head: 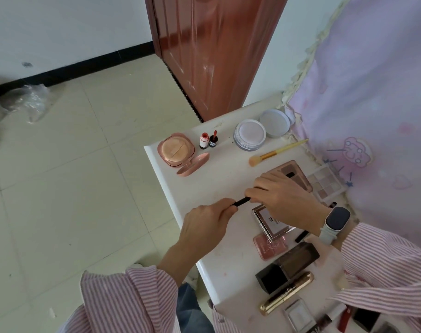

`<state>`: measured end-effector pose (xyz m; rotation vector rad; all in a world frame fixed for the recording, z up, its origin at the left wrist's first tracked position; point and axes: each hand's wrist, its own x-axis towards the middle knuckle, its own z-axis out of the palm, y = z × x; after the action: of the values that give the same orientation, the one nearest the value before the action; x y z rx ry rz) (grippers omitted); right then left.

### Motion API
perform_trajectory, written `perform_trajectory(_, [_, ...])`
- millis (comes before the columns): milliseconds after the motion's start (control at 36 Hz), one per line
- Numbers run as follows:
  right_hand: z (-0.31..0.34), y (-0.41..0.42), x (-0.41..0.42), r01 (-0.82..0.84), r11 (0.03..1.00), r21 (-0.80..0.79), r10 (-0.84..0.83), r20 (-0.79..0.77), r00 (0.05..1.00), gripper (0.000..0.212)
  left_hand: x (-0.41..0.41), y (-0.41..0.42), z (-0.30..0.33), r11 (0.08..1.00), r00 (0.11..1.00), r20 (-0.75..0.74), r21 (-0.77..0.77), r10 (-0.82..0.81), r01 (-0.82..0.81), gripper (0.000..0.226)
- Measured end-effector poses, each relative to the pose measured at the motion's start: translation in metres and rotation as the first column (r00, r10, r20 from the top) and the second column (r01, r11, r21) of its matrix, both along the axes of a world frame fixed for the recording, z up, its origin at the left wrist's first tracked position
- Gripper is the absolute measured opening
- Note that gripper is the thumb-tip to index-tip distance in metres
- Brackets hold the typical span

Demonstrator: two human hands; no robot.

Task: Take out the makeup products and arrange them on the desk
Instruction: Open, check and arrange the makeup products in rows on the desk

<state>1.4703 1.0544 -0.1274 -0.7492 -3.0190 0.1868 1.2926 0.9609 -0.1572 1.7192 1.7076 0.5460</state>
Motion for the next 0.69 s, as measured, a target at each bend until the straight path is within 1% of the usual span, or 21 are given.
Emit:
perform_trajectory(83, [0.003, 0.005, 0.005, 0.026, 0.998, 0.061, -0.026, -0.002, 1.000, 0.020, -0.003, 0.001, 0.002, 0.997, 0.999, 0.054, -0.080, 0.004, 0.000, 0.029])
perform_trajectory(139, [0.005, 0.011, 0.011, 0.113, 0.990, 0.079, -0.114, 0.004, 0.993, 0.013, -0.009, -0.002, 0.001, 0.989, 0.995, 0.063, -0.134, 0.071, -0.062, 0.041])
perform_trajectory(167, [0.006, 0.014, 0.013, 0.201, 0.979, 0.045, -0.202, 0.003, 0.979, 0.014, -0.011, -0.004, 0.000, 0.985, 0.991, 0.068, -0.140, 0.113, -0.103, 0.045])
perform_trajectory(194, [0.007, 0.017, 0.014, 0.306, 0.952, -0.022, -0.306, 0.001, 0.952, 0.021, -0.012, -0.006, 0.000, 0.981, 0.985, 0.079, -0.135, 0.152, -0.141, 0.047])
perform_trajectory(250, [0.009, 0.019, 0.010, 0.484, 0.855, -0.188, -0.499, -0.040, 0.866, 0.037, -0.011, -0.010, 0.000, 0.973, 0.974, 0.107, -0.132, 0.202, -0.187, 0.047])
perform_trajectory(306, [0.006, 0.019, 0.001, 0.573, 0.766, -0.290, -0.611, -0.052, 0.790, 0.032, -0.005, -0.011, -0.003, 0.971, 0.969, 0.114, -0.128, 0.218, -0.203, 0.047])
perform_trajectory(361, [0.000, 0.019, -0.010, 0.616, 0.724, -0.311, -0.658, -0.042, 0.752, 0.028, 0.002, -0.009, -0.006, 0.962, 0.960, 0.118, -0.137, 0.253, -0.237, 0.050])
perform_trajectory(417, [-0.006, 0.019, -0.024, 0.638, 0.705, -0.309, -0.682, -0.051, 0.730, 0.019, 0.006, -0.005, -0.007, 0.947, 0.943, 0.130, -0.143, 0.305, -0.287, 0.053])
perform_trajectory(528, [-0.020, 0.024, -0.049, 0.636, 0.748, -0.190, -0.652, -0.036, 0.757, 0.014, 0.013, 0.008, -0.004, 0.907, 0.884, 0.202, -0.108, 0.422, -0.408, 0.049])
perform_trajectory(583, [-0.024, 0.028, -0.058, 0.652, 0.746, -0.135, -0.660, -0.015, 0.751, 0.015, 0.018, 0.018, -0.004, 0.882, 0.840, 0.268, -0.121, 0.471, -0.456, 0.045])
perform_trajectory(639, [-0.026, 0.033, -0.063, 0.663, 0.743, -0.097, -0.666, 0.002, 0.746, 0.018, 0.024, 0.029, -0.004, 0.844, 0.773, 0.342, -0.167, 0.534, -0.509, 0.042])
perform_trajectory(694, [-0.027, 0.037, -0.062, 0.662, 0.743, -0.100, -0.665, 0.001, 0.747, 0.020, 0.029, 0.039, -0.001, 0.810, 0.713, 0.392, -0.200, 0.582, -0.551, 0.039])
